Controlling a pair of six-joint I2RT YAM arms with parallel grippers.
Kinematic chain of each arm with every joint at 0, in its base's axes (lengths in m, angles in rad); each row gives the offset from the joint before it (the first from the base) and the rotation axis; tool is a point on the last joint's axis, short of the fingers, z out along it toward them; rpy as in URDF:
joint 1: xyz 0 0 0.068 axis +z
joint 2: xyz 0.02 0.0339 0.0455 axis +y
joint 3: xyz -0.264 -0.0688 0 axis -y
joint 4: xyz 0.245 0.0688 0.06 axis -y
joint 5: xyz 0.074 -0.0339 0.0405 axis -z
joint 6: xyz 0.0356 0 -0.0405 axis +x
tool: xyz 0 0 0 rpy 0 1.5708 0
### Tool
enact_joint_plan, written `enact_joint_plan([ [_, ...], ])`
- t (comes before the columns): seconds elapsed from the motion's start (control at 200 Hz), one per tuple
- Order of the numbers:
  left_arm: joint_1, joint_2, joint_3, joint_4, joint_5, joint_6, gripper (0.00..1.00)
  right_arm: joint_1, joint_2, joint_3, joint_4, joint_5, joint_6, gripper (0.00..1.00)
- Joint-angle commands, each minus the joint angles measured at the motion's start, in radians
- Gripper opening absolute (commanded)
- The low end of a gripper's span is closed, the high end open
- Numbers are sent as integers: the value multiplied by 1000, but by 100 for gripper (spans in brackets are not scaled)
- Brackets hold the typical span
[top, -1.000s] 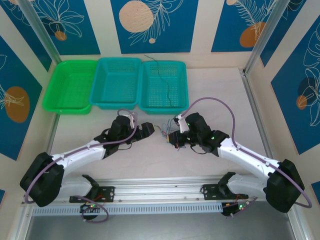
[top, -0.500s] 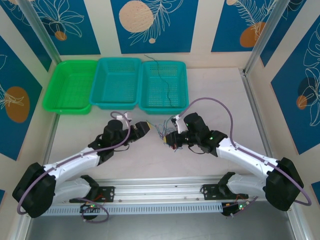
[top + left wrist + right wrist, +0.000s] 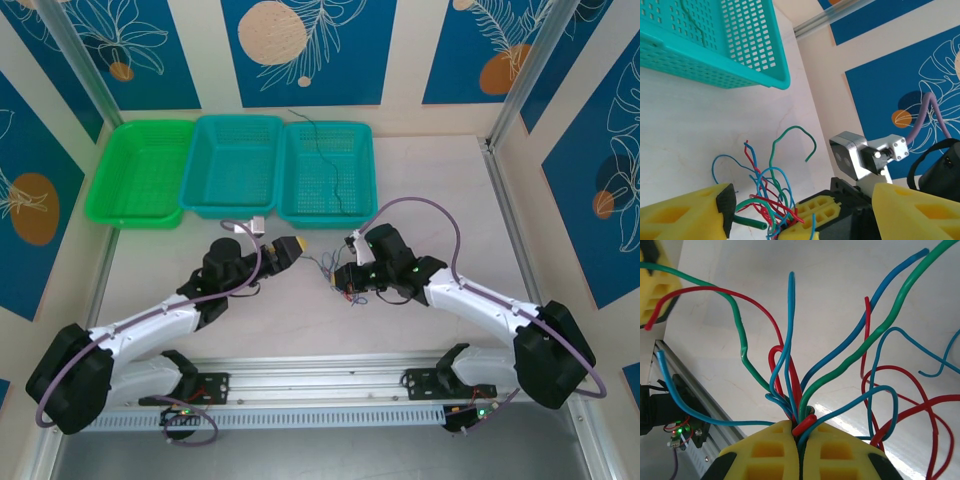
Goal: Untangle the cables
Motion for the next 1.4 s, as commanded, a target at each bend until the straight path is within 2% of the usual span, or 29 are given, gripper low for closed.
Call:
enact_joint_plan([
  [0.0, 8, 20, -10, -9, -22, 19, 74, 1, -46, 20, 36, -66, 10, 0],
  [0.03, 8, 25, -7, -13, -21, 19, 73, 1, -54, 16, 42, -73, 12, 0],
  [0.055, 8, 29, -5, -12, -21, 17, 69, 1, -60, 14, 47, -76, 14, 0],
  [0.08, 7, 32, -6, -11, -21, 17, 61, 1, -65, 12, 53, -78, 16, 0],
  [0.16, 8, 36, -9, -3, -31, 4, 27, 3, -78, 6, 66, -91, 16, 0],
  [0.205, 8, 32, -18, 11, -40, -4, 16, 3, -82, 5, 71, -103, 14, 0],
  [0.37, 9, 14, -22, 3, -59, -3, 12, 10, -88, 10, 82, -117, 11, 0],
  [0.475, 10, 7, -21, 2, -50, 5, 0, 12, -86, 11, 87, -115, 11, 0],
  [0.555, 9, 1, -21, 3, -42, 20, 0, 11, -79, 7, 80, -89, 18, 0],
  [0.67, 12, -47, -39, -21, -88, 36, 0, -37, -77, -10, -20, 142, 145, 1],
  [0.72, 19, -91, -50, -56, -125, 44, 0, -98, -70, -36, -65, 176, 203, 2],
  [0.89, 63, -226, -63, -212, -165, 81, 0, -357, -33, -186, -38, 46, 298, 4],
  [1.02, 80, -274, -91, -244, -165, 82, 0, -480, -15, -236, -25, -15, 319, 9],
  [1.08, 84, -287, -105, -251, -170, 76, 0, -535, -20, -239, -31, -38, 311, 6],
  [1.18, 88, -300, -120, -267, -187, 68, 0, -621, -65, -250, -49, -52, 319, 3],
  [1.395, 99, -333, -133, -344, -233, 67, 0, -804, -230, -303, -127, -45, 353, 5],
])
